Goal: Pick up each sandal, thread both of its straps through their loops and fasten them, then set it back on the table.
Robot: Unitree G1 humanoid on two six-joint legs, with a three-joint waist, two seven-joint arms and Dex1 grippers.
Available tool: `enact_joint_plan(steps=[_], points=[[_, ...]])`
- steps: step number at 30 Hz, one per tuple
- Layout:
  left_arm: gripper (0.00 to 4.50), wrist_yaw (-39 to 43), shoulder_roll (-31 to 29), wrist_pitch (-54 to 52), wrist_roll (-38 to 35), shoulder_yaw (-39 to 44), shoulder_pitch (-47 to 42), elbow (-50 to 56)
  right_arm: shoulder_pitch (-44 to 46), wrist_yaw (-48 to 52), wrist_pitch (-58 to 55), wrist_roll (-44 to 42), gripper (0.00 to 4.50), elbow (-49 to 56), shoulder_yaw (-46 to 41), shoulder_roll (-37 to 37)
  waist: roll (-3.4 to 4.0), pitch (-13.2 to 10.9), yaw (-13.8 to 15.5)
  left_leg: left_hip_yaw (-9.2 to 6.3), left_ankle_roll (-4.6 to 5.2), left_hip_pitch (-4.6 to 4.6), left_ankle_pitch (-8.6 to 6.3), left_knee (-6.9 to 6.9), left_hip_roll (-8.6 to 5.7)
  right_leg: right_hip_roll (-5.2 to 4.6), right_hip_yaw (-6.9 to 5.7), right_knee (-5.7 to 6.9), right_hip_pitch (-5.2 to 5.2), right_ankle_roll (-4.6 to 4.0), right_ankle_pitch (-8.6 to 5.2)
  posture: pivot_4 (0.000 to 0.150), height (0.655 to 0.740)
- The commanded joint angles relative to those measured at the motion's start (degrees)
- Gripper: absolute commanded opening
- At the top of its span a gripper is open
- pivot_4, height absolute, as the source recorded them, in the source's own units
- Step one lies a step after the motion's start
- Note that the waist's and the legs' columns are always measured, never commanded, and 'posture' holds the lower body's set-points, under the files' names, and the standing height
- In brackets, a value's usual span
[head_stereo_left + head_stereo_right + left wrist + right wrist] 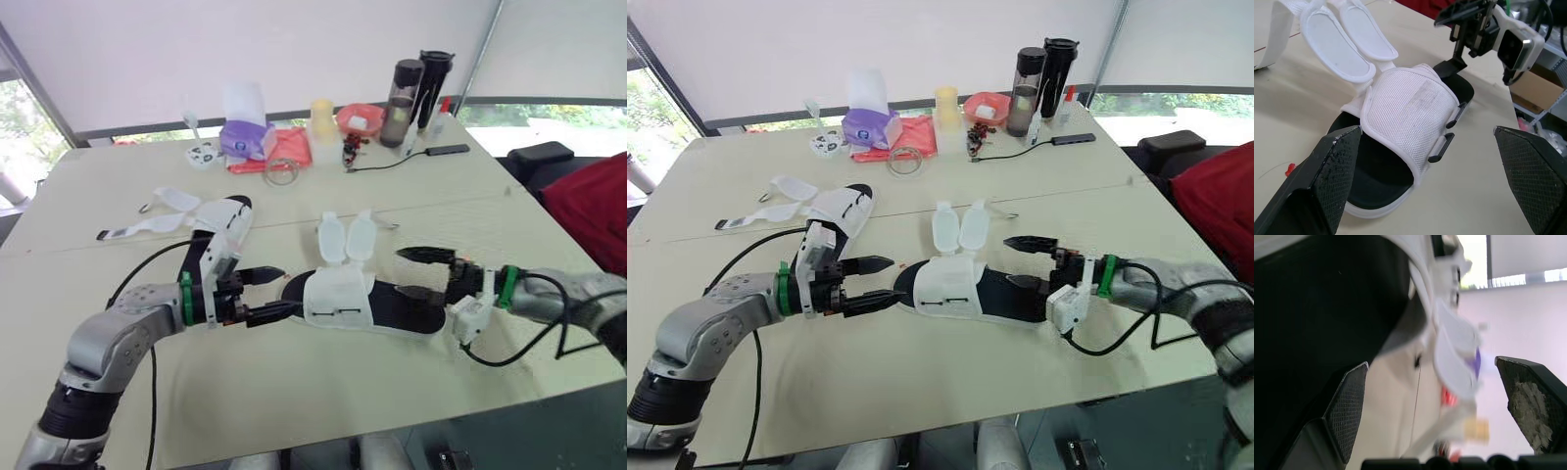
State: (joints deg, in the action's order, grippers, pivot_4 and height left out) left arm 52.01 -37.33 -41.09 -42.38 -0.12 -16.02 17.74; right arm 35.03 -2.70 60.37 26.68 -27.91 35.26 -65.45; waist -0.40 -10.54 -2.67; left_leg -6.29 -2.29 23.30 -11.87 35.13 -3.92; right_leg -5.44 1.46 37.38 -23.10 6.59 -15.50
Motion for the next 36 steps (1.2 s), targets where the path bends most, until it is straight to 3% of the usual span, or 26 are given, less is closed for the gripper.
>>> enact_joint_plan(steps=[1, 3, 6, 9, 14, 23, 26, 33, 36], points=[[4.5, 1.1, -0.2, 1.8, 1.1, 0.5, -0.3, -0.1, -10.1, 8.0, -13.5, -22.4, 4.45, 13.3, -9.0, -1.8, -0.01, 0.0, 0.3, 0.01, 0.0, -0.01, 0.0, 0.02, 0.01, 0.0, 0.01, 0.0, 0.01, 0.0, 0.0, 0.15, 0.74], [4.5, 1.7, 0.1, 6.7, 6.1, -1.5, -0.5, -2.4, -20.2, 10.4, -27.5, -41.5, 4.45, 24.6, -14.6, -0.5, -0.01, 0.0, 0.6, -0.11, 0.02, -0.03, 0.0, 0.03, 0.05, 0.01, -0.05, -0.01, 0.12, 0.0, -0.01, 0.15, 0.74], [4.5, 4.1, 0.4, 14.6, 13.1, -4.9, -1.8, -7.8, -28.0, 13.5, -46.2, -64.7, 4.45, 38.5, -19.6, 3.5, -0.01, 0.0, 0.9, -0.13, 0.05, -0.04, -0.01, 0.12, 0.06, 0.0, -0.06, -0.04, 0.21, -0.03, -0.03, 0.15, 0.74], [4.5, 7.1, 1.0, 20.5, 17.1, -7.0, -3.7, -13.0, -29.4, 14.4, -59.9, -78.3, 4.45, 44.8, -24.0, 7.6, -0.02, 0.0, 1.1, -0.12, 0.14, -0.05, 0.04, 0.13, 0.07, -0.01, -0.07, -0.19, 0.31, -0.06, -0.03, 0.15, 0.74], [4.5, 10.3, 4.1, 29.0, 22.0, -9.2, -8.2, -21.8, -27.8, 14.7, -73.0, -86.6, 4.45, 46.2, -30.4, 14.4, -0.04, 0.0, 2.5, -0.12, 0.19, 0.05, 0.07, 0.16, 0.0, -0.11, -0.15, -0.35, 0.28, -0.09, 0.0, 0.15, 0.74], [4.5, 13.9, 8.5, 36.7, 26.1, -10.6, -13.1, -31.6, -25.4, 16.4, -84.3, -85.8, 4.45, 44.9, -39.1, 20.8, -0.05, 0.0, 3.4, -0.1, 0.28, 0.19, 0.01, 0.09, -0.06, -0.15, -0.2, -0.44, 0.12, -0.02, 0.02, 0.15, 0.74], [3.69, 15.1, 9.5, 37.3, 25.6, -9.9, -13.6, -32.6, -24.8, 17.0, -86.2, -84.0, 4.5, 45.0, -40.7, 22.3, -0.05, 0.0, 3.3, -0.09, 0.28, 0.19, 0.01, 0.13, -0.06, -0.15, -0.21, -0.44, 0.15, -0.02, 0.02, 0.15, 0.74], [0.13, 17.9, 10.7, 38.2, 27.0, -11.5, -14.3, -34.3, -21.4, 19.2, -92.6, -83.7, 4.5, 43.9, -43.3, 24.3, -0.05, 0.0, 3.0, -0.09, 0.29, 0.19, 0.01, 0.1, -0.06, -0.13, -0.22, -0.42, 0.1, 0.15, 0.11, 0.15, 0.74], [0.04, 19.1, 11.5, 37.4, 27.4, -12.6, -14.6, -34.5, -19.7, 19.9, -96.5, -86.0, 4.5, 43.2, -44.6, 25.3, -0.06, 0.0, 3.1, -0.09, 0.29, 0.19, 0.02, 0.11, -0.06, -0.13, -0.23, -0.42, 0.12, 0.15, 0.11, 0.15, 0.74]])
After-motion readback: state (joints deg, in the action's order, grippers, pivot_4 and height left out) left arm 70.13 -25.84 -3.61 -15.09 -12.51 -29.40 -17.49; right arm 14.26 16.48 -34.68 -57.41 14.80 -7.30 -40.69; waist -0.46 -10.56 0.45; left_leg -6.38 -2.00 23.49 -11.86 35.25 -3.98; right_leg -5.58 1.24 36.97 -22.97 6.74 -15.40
